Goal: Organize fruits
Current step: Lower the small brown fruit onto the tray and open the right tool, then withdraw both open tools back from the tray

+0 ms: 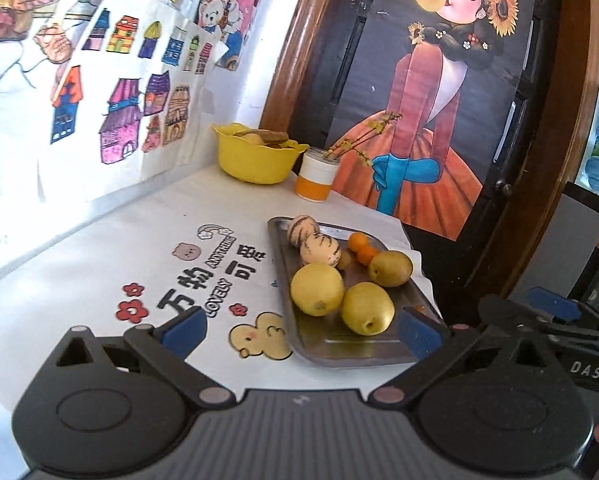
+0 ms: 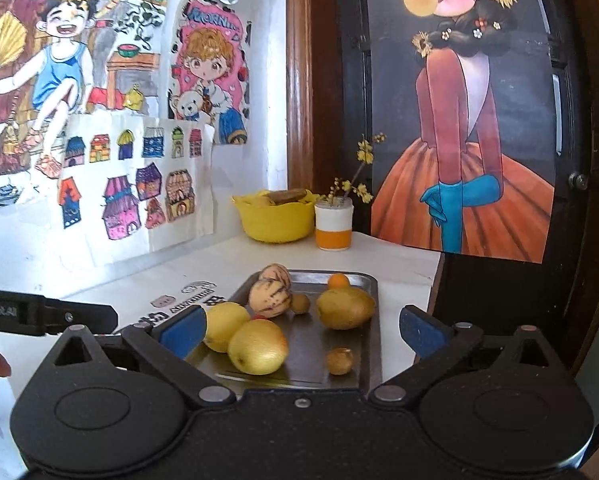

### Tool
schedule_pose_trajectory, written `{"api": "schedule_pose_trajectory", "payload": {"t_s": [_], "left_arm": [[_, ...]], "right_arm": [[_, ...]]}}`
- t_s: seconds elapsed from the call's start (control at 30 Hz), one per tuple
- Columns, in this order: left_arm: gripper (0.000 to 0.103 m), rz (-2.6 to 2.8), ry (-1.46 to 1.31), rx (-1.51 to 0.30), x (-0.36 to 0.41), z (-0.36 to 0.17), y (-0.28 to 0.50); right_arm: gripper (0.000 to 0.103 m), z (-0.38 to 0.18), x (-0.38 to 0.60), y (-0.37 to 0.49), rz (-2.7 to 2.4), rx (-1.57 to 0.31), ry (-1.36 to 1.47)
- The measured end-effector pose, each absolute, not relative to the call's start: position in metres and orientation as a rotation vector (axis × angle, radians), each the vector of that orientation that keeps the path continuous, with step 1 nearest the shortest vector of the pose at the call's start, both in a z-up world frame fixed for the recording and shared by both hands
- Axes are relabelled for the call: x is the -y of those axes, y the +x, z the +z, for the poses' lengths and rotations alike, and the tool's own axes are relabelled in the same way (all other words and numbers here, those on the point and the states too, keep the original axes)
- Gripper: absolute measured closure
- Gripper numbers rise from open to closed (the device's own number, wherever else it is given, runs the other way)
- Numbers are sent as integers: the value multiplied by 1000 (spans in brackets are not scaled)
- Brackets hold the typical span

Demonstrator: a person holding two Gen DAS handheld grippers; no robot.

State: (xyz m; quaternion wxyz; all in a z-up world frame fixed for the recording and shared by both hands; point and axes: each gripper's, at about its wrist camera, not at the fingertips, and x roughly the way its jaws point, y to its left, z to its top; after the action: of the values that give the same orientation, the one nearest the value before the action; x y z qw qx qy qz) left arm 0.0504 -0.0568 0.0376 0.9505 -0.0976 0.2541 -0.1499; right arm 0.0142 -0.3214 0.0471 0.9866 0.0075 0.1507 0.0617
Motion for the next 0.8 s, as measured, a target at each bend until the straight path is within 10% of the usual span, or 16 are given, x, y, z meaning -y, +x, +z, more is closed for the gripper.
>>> {"api": "schedule_pose_trajectory", "payload": {"t_s": [0.8], "left_arm": [[0, -237, -148, -461, 2, 10, -8]], "right_arm": [[1, 33, 268, -61, 84, -279, 80]]}}
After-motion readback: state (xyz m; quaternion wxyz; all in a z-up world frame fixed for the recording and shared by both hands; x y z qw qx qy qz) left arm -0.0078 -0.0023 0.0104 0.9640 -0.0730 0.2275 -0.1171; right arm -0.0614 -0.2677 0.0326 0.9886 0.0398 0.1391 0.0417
